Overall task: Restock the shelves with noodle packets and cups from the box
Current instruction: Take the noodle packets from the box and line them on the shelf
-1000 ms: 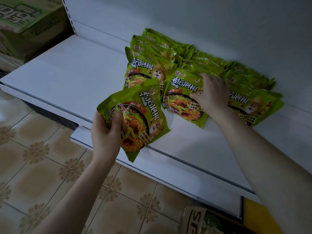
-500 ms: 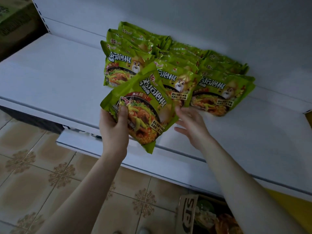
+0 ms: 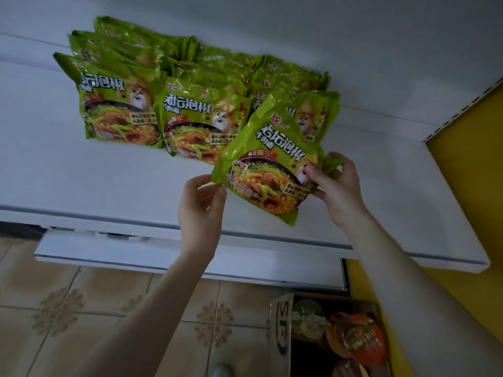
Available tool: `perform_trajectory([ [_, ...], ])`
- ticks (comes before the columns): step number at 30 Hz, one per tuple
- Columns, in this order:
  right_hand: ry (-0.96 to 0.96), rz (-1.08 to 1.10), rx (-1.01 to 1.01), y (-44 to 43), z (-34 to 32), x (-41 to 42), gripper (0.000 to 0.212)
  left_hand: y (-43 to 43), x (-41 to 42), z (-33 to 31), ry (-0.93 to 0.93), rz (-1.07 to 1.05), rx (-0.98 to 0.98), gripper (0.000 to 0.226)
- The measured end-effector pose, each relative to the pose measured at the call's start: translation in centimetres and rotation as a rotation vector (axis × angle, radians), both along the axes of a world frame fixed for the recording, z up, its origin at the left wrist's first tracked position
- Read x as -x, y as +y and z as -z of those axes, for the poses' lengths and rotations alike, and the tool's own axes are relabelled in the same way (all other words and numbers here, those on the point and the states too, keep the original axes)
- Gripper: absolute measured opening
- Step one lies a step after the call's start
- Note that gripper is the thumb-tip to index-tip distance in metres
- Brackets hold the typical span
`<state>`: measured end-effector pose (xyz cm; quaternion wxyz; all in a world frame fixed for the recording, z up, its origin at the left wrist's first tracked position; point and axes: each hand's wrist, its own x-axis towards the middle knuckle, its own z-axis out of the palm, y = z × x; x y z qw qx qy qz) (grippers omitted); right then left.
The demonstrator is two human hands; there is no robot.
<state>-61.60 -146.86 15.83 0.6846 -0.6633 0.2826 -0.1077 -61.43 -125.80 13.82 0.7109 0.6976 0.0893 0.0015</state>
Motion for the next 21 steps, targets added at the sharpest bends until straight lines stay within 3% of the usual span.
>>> perform_trajectory([
  [6, -0.074, 0.018, 0.311, -3.9, -0.4, -2.4, 0.055, -1.8, -0.3, 3.8, -0.242, 0.372, -0.780, 0.044],
  [9, -0.092, -0.002, 0.502, -4.7, -0.3, -3.9, 0.063, -2.8, -0.9, 4.6, -0.244, 0.486, -1.093, 0.049],
  [13, -0.147, -0.002, 0.567, -4.7, -0.1, -5.9, 0.065, -3.1, -1.0, 5.3, -0.242, 0.509, -1.229, 0.051],
  [21, -0.225, 0.058, 0.492, -3.4, 1.2, -7.4, 0.070, -3.3, -0.9, 5.7, -0.342, 0.468, -1.297, 0.050],
])
